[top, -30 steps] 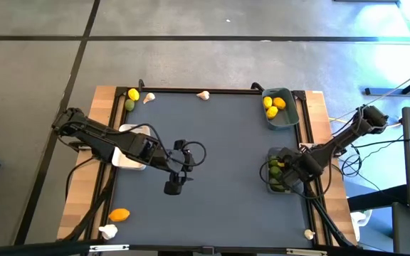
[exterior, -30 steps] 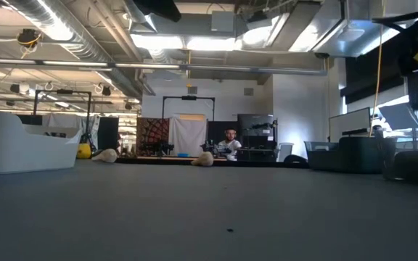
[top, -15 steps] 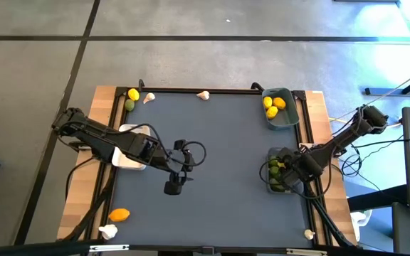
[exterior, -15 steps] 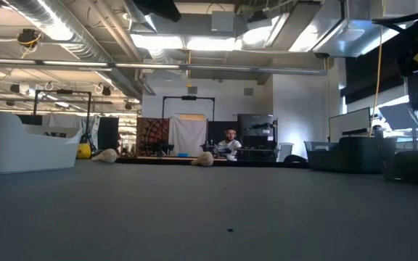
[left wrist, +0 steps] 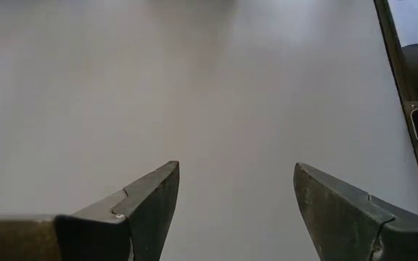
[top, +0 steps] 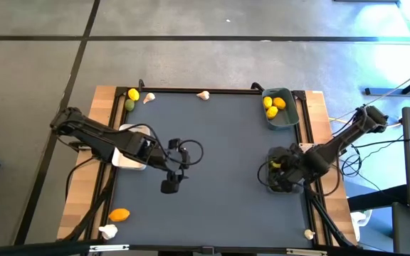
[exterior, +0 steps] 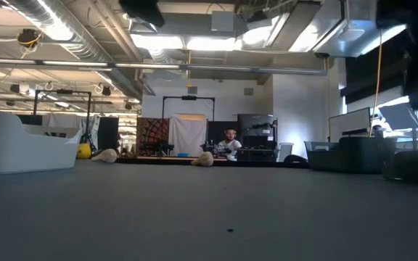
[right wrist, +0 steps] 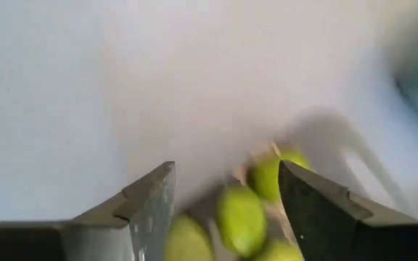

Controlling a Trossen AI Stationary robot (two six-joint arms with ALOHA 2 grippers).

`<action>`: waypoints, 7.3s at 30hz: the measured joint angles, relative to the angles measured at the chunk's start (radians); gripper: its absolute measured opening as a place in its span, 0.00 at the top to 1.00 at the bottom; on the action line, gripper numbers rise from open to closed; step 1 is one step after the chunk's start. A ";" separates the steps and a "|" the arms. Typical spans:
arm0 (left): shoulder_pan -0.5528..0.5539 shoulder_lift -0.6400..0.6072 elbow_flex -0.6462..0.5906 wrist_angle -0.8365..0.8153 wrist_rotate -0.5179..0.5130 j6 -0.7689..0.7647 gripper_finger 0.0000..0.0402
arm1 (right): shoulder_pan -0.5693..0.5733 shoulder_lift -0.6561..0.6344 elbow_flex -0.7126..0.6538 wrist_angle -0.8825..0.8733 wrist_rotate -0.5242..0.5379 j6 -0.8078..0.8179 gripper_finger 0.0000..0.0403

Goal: Sort produce into baskets
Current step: Put the garlic into the white bin

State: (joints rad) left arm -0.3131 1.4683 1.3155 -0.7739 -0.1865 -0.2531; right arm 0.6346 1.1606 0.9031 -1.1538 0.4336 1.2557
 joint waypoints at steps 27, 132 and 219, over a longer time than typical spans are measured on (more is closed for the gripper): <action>0.195 -0.115 0.001 -0.574 -0.395 -0.383 0.34 | 0.000 0.003 0.015 0.537 0.284 -0.554 0.40; 1.122 0.217 0.000 -0.282 -0.224 0.263 0.67 | 0.000 0.113 0.014 0.531 0.337 -0.610 0.40; 0.412 -0.303 -0.591 -0.437 -0.214 -0.449 0.37 | 0.000 0.113 0.014 0.528 0.333 -0.610 0.40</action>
State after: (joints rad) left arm 0.0986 1.1656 0.7246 -1.2106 -0.4007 -0.7024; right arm 0.6345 1.2732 0.9169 -0.6254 0.7670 0.6453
